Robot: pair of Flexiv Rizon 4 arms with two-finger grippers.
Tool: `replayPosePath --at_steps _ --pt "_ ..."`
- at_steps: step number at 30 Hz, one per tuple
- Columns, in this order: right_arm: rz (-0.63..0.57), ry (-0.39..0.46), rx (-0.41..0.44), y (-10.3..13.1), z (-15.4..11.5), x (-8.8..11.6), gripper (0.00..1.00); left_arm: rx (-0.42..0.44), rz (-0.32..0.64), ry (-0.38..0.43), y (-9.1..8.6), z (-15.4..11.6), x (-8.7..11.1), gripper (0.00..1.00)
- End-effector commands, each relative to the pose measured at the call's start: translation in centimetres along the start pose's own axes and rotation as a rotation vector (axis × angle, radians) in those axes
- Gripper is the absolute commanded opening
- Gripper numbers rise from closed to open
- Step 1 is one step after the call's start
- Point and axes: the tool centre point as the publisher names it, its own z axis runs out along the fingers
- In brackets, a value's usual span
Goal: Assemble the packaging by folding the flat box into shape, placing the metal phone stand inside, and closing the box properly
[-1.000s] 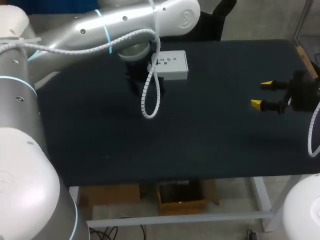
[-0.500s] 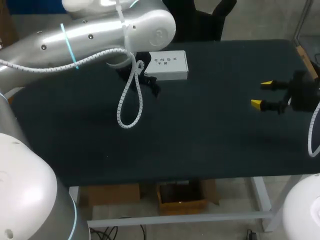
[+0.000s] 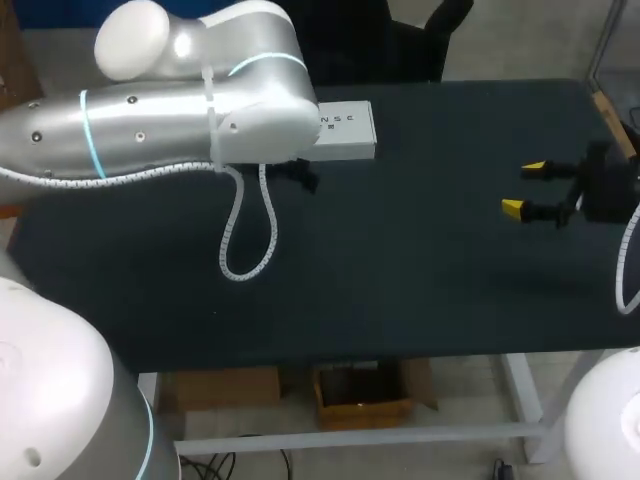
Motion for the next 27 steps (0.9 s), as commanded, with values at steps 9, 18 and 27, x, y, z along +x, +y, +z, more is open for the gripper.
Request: replayPosePath --at_steps 9,18,27 --pt "0.000 0.003 -0.002 0.0 -0.1 0.0 1.00 0.432 0.140 -0.160 -0.1 -1.0 -1.4 1.00" --pt "0.000 0.003 -0.002 0.0 -0.1 0.0 1.00 0.491 0.270 -0.205 -0.6 -1.7 -1.9 1.00" --pt "0.000 0.003 -0.002 0.0 -0.1 0.0 1.00 0.502 0.332 -0.321 -1.3 -2.1 -3.6 1.00"
